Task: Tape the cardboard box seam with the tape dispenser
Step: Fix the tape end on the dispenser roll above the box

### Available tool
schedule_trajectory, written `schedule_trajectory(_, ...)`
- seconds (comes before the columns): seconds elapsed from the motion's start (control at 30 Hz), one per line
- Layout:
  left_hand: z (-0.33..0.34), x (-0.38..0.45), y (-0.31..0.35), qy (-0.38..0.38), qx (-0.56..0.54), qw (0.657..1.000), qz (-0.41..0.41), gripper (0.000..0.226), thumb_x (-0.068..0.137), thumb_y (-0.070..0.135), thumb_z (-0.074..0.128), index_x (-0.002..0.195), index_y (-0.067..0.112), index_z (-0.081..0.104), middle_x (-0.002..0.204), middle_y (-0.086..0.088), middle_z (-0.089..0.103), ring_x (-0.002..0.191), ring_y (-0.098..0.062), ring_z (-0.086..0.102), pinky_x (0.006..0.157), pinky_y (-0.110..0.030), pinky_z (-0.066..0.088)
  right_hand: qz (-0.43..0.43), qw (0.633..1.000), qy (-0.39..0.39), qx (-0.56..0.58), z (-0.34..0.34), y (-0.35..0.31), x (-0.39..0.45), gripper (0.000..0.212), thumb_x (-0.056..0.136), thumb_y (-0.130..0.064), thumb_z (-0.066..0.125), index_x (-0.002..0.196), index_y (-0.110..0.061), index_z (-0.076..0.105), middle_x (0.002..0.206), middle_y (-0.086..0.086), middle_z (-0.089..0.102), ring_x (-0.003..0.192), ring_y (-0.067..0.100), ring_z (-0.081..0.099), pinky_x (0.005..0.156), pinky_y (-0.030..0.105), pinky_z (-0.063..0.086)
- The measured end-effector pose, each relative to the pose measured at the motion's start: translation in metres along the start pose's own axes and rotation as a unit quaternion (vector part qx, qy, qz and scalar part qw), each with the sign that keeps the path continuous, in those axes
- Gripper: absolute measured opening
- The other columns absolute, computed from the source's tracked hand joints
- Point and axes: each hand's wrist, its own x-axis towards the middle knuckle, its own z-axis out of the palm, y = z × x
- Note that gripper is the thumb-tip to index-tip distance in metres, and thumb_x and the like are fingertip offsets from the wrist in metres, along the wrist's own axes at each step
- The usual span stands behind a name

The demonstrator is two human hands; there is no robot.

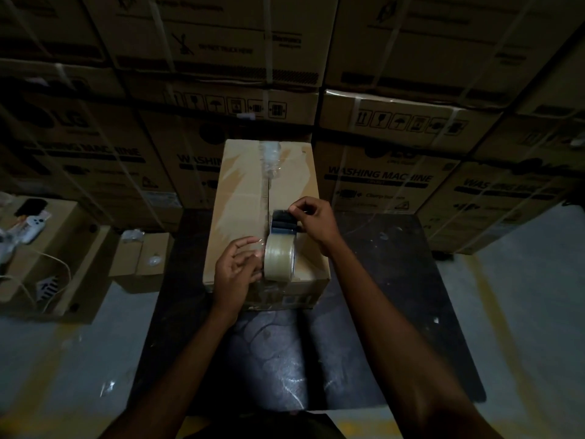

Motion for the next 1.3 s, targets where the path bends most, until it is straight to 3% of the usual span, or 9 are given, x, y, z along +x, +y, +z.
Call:
schedule_trajectory(0.1,0.002,0.003,0.005,-0.059,0.005,0.998,0.008,0.025,0.104,0.013,0.065,0.127,0.023,0.071,0.101,0.002,0.083,0.092,-0.012,0.076,0.076,-0.026,0.062,0.001,1.0,-0.001,0.0,0.0,0.0,-0.001,0.01,0.097,-0.009,0.069,0.091,-0.005,0.076,0.099,0.027,0.073,0.087,0.031,0.068,0.085,0.067,0.059)
schedule_trajectory(0.23,0.008,0.012,0.014,-0.127,0.042,0.991,0.024,0.025,0.106,0.012,0.063,0.127,0.015,0.077,0.121,0.02,0.079,0.117,-0.003,0.072,0.096,-0.02,0.054,0.002,1.0,-0.006,0.004,0.0,-0.001,-0.002,0.012,0.098,-0.009,0.069,0.087,-0.011,0.075,0.102,0.027,0.073,0.1,0.046,0.07,0.088,0.067,0.058)
schedule_trajectory(0.33,0.016,0.016,0.017,-0.138,0.056,0.989,0.011,0.028,0.106,0.004,0.061,0.127,0.011,0.077,0.114,0.027,0.079,0.112,0.004,0.072,0.092,-0.013,0.053,0.012,1.0,-0.015,0.015,0.0,-0.004,-0.002,0.018,0.097,-0.011,0.07,0.082,-0.019,0.075,0.102,0.024,0.074,0.105,0.046,0.069,0.089,0.068,0.058)
schedule_trajectory(0.47,0.021,0.021,0.014,-0.117,0.055,0.991,0.014,0.025,0.104,0.005,0.065,0.121,0.017,0.079,0.109,0.023,0.082,0.108,0.002,0.074,0.089,-0.013,0.055,0.037,0.998,-0.046,0.031,-0.001,-0.011,-0.001,0.023,0.098,-0.011,0.065,0.077,-0.018,0.073,0.096,0.012,0.073,0.099,0.031,0.069,0.09,0.064,0.06)
schedule_trajectory(0.63,0.021,0.025,0.012,-0.125,0.035,0.992,0.003,0.027,0.104,0.004,0.065,0.126,0.01,0.078,0.112,0.014,0.083,0.106,-0.002,0.076,0.082,-0.014,0.056,0.031,0.997,-0.074,0.001,-0.001,-0.019,0.002,0.041,0.102,-0.044,0.061,0.087,-0.009,0.074,0.1,0.013,0.075,0.095,0.025,0.073,0.08,0.044,0.064)
schedule_trajectory(0.77,0.024,0.03,0.01,-0.088,0.015,0.996,-0.017,0.023,0.105,0.012,0.066,0.121,0.015,0.081,0.115,0.008,0.083,0.107,-0.006,0.076,0.088,-0.018,0.056,-0.055,0.991,-0.089,-0.078,0.002,-0.01,0.011,0.024,0.091,-0.023,0.08,0.09,0.001,0.074,0.094,0.017,0.076,0.085,0.017,0.07,0.074,0.034,0.06)
schedule_trajectory(0.87,0.035,0.029,0.009,-0.051,0.0,0.998,-0.03,0.017,0.102,0.008,0.069,0.108,0.017,0.083,0.104,0.009,0.084,0.101,-0.006,0.078,0.084,-0.015,0.056,-0.086,0.989,-0.061,-0.106,0.008,0.001,0.021,0.015,0.087,-0.011,0.083,0.085,0.001,0.075,0.086,0.016,0.077,0.079,0.015,0.069,0.075,0.039,0.059)
schedule_trajectory(1.13,0.034,0.022,-0.002,-0.052,0.046,0.997,0.029,0.017,0.097,0.0,0.074,0.109,0.01,0.082,0.103,0.004,0.082,0.092,0.001,0.077,0.084,-0.013,0.056,-0.081,0.989,-0.096,-0.083,0.004,0.0,0.036,0.017,0.088,-0.007,0.081,0.09,0.007,0.074,0.09,0.022,0.077,0.081,0.02,0.071,0.074,0.028,0.06)
schedule_trajectory(1.3,0.027,0.02,-0.011,-0.081,0.075,0.991,0.077,0.019,0.095,-0.004,0.075,0.105,0.009,0.083,0.096,0.012,0.084,0.095,-0.006,0.079,0.086,-0.017,0.058,-0.056,0.989,-0.104,-0.084,0.005,-0.005,0.046,0.012,0.086,-0.003,0.082,0.088,0.006,0.074,0.09,0.025,0.076,0.08,0.023,0.07,0.071,0.034,0.059)
